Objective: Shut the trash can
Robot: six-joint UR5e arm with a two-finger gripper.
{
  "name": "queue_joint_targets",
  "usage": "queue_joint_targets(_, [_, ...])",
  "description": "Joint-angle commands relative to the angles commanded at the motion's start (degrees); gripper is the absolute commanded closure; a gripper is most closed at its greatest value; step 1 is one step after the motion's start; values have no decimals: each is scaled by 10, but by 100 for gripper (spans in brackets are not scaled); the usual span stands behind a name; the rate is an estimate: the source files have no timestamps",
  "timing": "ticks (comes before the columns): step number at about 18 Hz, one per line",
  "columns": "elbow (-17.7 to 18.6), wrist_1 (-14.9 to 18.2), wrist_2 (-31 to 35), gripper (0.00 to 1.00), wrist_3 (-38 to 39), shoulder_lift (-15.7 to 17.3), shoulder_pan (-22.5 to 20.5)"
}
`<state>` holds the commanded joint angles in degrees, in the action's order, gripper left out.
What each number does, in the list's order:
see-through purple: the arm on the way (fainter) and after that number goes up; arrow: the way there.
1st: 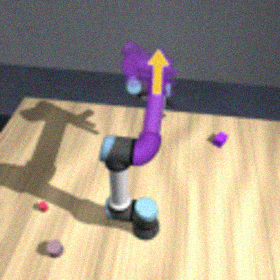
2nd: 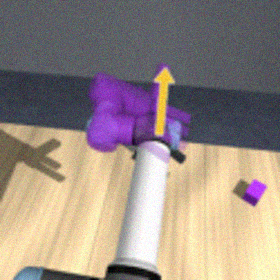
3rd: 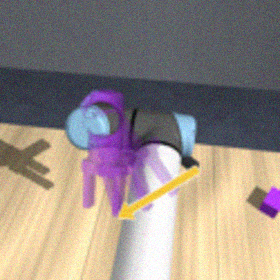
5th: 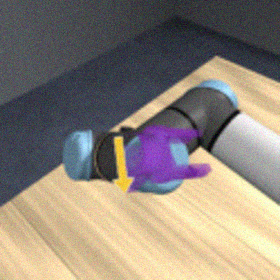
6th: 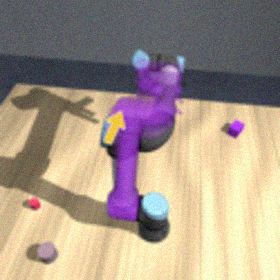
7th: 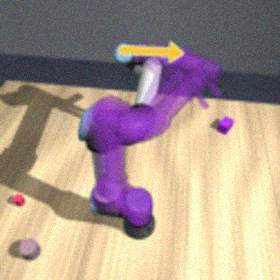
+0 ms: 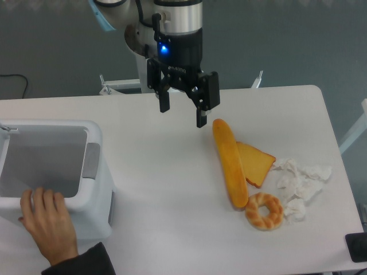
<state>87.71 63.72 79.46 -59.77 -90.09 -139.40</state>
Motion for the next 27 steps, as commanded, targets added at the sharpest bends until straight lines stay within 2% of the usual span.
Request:
queue_joint_targets(4, [0, 2, -16, 0, 101, 25, 11])
queue_joint_targets(9, [-4, -1, -38, 0, 259, 37, 73])
queue_joint_targets(14, [-11, -3, -161, 0, 386, 53, 129])
queue_joint_targets(19, [-23, -3, -264, 0, 415, 60, 149])
queue_joint_targets(27, [-38, -4, -336, 0, 426, 67, 165])
